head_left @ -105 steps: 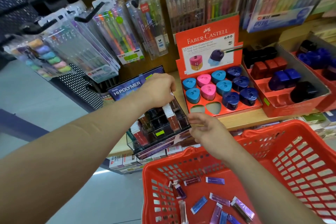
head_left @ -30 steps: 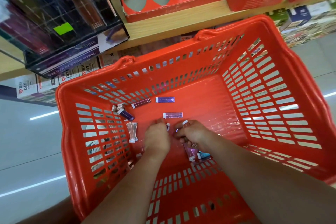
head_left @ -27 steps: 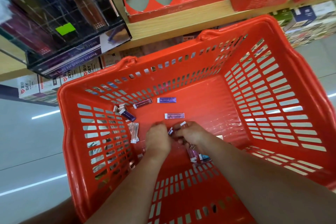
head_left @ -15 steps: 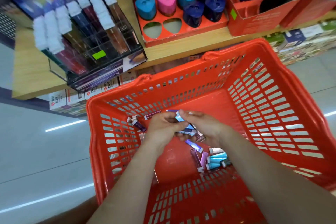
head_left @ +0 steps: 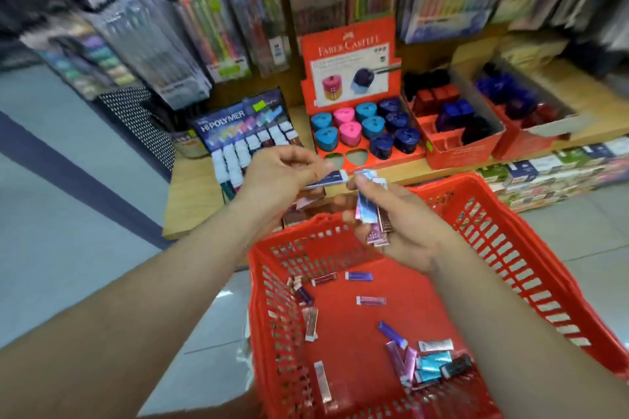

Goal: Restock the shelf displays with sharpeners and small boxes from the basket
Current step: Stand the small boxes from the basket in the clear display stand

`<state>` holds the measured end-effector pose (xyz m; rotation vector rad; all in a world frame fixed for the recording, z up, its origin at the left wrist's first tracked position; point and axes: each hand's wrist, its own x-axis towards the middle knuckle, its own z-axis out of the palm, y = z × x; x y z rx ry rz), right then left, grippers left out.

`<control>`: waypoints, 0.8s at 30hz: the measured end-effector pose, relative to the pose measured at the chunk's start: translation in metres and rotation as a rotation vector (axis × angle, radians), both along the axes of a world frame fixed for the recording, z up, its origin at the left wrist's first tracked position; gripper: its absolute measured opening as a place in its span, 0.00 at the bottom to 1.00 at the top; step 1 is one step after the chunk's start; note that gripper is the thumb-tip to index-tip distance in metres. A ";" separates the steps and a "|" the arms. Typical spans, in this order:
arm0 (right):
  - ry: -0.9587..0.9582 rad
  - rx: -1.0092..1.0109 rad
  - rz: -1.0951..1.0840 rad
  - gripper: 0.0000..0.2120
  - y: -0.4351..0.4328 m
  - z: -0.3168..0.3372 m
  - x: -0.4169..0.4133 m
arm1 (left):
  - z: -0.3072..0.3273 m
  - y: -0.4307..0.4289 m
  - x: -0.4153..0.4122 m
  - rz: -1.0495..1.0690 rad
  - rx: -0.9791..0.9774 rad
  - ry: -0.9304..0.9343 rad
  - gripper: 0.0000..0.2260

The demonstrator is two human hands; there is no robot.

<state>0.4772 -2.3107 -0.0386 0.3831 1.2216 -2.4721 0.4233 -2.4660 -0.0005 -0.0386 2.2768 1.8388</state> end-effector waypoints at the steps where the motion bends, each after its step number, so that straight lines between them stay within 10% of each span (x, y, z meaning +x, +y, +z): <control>1: 0.031 -0.008 -0.021 0.08 -0.007 0.008 -0.003 | 0.007 -0.002 0.001 0.016 -0.006 0.027 0.06; 8: 0.156 0.165 -0.093 0.05 -0.037 0.034 -0.021 | 0.034 -0.021 0.004 -0.036 0.200 -0.090 0.13; 15: 0.089 0.102 -0.014 0.08 -0.054 0.032 -0.028 | 0.055 -0.051 -0.020 -0.025 -0.135 -0.052 0.04; 24: 0.151 0.185 0.006 0.03 -0.068 0.016 -0.034 | 0.057 -0.061 -0.041 -0.021 -0.003 -0.151 0.02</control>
